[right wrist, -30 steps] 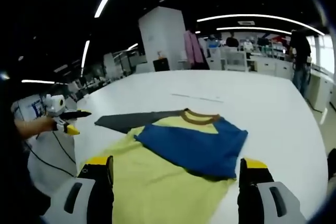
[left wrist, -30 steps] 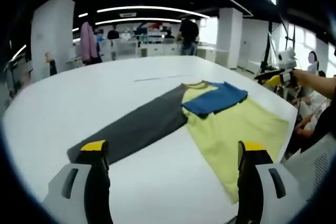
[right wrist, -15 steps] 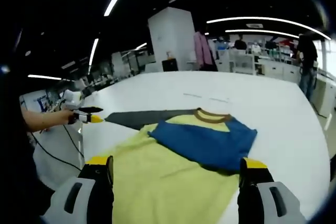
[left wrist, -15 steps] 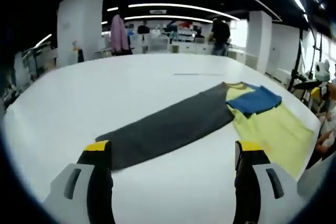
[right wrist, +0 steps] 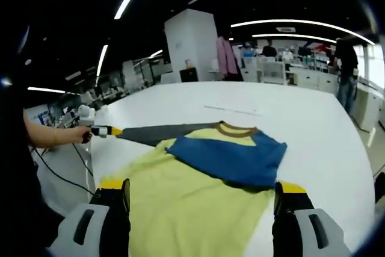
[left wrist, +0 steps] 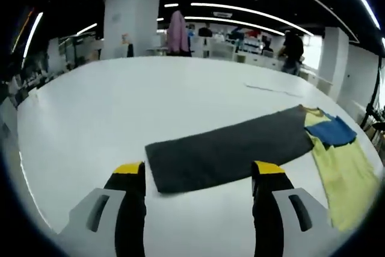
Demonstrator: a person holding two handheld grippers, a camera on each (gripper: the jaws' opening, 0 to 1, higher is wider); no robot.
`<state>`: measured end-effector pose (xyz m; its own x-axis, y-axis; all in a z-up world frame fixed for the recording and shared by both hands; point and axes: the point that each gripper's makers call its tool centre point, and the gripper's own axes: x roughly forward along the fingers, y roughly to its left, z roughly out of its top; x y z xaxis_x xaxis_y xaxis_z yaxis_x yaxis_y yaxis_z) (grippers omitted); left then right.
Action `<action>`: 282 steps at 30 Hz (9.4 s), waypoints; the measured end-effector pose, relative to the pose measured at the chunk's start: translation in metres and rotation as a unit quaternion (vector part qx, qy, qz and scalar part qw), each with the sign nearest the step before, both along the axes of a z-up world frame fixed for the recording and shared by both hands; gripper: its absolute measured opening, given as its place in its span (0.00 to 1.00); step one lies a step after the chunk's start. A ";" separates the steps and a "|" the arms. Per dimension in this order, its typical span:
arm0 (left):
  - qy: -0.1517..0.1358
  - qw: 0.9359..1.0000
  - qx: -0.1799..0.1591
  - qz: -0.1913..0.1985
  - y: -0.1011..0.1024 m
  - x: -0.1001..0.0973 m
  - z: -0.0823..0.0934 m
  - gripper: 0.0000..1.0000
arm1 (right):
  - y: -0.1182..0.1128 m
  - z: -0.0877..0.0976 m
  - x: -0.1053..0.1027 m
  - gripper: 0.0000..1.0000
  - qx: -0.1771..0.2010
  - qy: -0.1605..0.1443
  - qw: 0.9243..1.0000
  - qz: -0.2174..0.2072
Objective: Fold the garment on the visible template until the final outline fits inside the template.
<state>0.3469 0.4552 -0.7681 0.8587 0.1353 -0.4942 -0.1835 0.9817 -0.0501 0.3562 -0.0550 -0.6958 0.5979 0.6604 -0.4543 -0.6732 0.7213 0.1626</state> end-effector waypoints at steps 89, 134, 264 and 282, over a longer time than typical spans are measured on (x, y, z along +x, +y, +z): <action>-0.085 0.990 -0.101 0.042 -0.049 0.049 0.087 0.00 | -0.002 -0.010 -0.014 0.99 -0.015 0.010 1.000 -0.011; -0.120 0.972 -0.160 -0.126 -0.209 0.127 0.115 0.00 | -0.006 -0.016 -0.022 0.99 -0.021 0.020 0.999 -0.013; -0.048 0.851 -0.067 -0.519 -0.477 0.094 0.047 0.99 | -0.009 -0.032 -0.043 0.99 -0.039 0.060 0.996 0.045; -0.042 0.835 -0.063 -0.545 -0.416 0.029 0.059 0.99 | 0.000 -0.029 -0.064 0.97 -0.076 0.069 0.987 0.123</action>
<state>0.3762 0.0389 -0.7093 0.4703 -0.7975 -0.3779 0.8245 0.5498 -0.1340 0.2926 -0.0553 -0.7244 0.3545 0.6959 -0.6245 -0.8096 0.5626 0.1674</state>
